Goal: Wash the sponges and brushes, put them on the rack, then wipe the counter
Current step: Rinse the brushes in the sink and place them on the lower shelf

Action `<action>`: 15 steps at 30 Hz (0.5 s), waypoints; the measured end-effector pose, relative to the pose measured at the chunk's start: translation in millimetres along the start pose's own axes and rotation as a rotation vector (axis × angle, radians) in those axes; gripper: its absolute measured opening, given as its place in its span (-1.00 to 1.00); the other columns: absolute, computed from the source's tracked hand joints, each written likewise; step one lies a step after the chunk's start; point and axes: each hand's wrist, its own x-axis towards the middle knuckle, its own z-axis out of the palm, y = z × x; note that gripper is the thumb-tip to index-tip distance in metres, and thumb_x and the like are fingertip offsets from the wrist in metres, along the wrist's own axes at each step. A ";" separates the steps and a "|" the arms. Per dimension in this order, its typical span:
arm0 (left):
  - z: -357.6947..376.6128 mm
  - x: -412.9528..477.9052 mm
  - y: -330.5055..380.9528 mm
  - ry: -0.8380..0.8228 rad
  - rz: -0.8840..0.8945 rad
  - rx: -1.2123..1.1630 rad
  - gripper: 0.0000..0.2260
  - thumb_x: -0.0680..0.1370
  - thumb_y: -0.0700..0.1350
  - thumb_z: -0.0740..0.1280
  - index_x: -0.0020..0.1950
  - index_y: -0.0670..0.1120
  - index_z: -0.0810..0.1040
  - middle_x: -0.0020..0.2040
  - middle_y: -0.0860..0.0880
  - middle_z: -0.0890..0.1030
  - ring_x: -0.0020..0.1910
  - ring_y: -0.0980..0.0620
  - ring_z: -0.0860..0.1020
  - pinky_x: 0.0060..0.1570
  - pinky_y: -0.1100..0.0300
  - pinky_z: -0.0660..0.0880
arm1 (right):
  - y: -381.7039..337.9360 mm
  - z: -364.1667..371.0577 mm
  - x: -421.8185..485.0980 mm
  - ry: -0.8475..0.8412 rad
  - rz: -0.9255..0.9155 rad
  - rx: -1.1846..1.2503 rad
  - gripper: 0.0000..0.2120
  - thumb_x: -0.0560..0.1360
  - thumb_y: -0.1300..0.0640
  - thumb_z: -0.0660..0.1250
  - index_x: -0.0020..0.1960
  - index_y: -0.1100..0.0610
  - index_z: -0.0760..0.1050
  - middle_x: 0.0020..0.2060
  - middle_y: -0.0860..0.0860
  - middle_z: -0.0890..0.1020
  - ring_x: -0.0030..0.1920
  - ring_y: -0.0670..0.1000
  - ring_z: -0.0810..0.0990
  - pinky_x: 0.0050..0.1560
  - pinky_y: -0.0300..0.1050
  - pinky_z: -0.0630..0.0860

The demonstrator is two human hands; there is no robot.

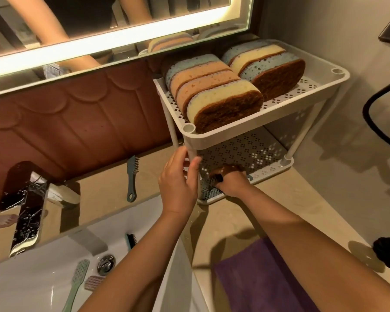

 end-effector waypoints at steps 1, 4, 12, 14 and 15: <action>-0.2 -0.2 0.5 -0.003 -0.006 -0.002 -0.74 0.57 0.01 0.15 0.14 -0.08 0.50 -0.08 -0.02 0.61 -0.17 0.03 0.55 -0.23 0.04 0.52 | 0.4 -0.5 -2.0 0.003 0.009 -0.001 -0.72 0.52 0.08 0.26 0.21 -0.12 0.51 0.22 0.05 0.52 0.30 0.16 0.40 0.34 0.06 0.26; -2.9 -0.3 3.3 -0.012 -0.027 0.001 -0.77 0.57 -0.02 0.18 0.13 -0.08 0.51 -0.07 -0.02 0.62 -0.15 -0.02 0.57 -0.20 -0.03 0.53 | 3.6 -0.3 -8.5 0.001 0.029 0.005 -0.70 0.54 0.06 0.24 0.27 -0.09 0.46 0.17 0.08 0.57 0.28 0.15 0.42 0.32 0.02 0.18; -11.3 -0.4 14.6 -0.024 -0.093 0.058 -0.82 0.58 -0.04 0.23 0.14 -0.03 0.50 -0.03 0.00 0.64 -0.10 0.01 0.58 -0.15 -0.01 0.54 | -10.3 -22.8 -57.5 0.075 -0.020 0.151 -0.74 0.52 0.02 0.28 0.20 -0.03 0.51 0.15 -0.02 0.60 0.23 0.07 0.47 0.28 -0.02 0.27; -10.1 3.4 18.1 -0.056 -0.149 0.047 -0.84 0.57 -0.05 0.24 0.11 -0.04 0.52 -0.05 0.00 0.64 -0.10 0.02 0.57 -0.13 -0.03 0.54 | -14.4 -26.5 -74.4 0.048 -0.044 0.230 -0.76 0.51 0.04 0.29 0.17 -0.01 0.53 0.11 -0.04 0.62 0.18 0.02 0.53 0.26 0.01 0.37; -7.0 7.1 19.5 -0.089 -0.179 0.028 -0.84 0.57 -0.05 0.25 0.09 -0.05 0.54 -0.06 -0.01 0.63 -0.09 0.02 0.56 -0.10 -0.05 0.54 | -14.8 -26.5 -81.8 0.030 -0.051 0.274 -0.77 0.51 0.05 0.30 0.16 0.00 0.53 0.09 -0.04 0.63 0.16 0.01 0.55 0.24 0.02 0.41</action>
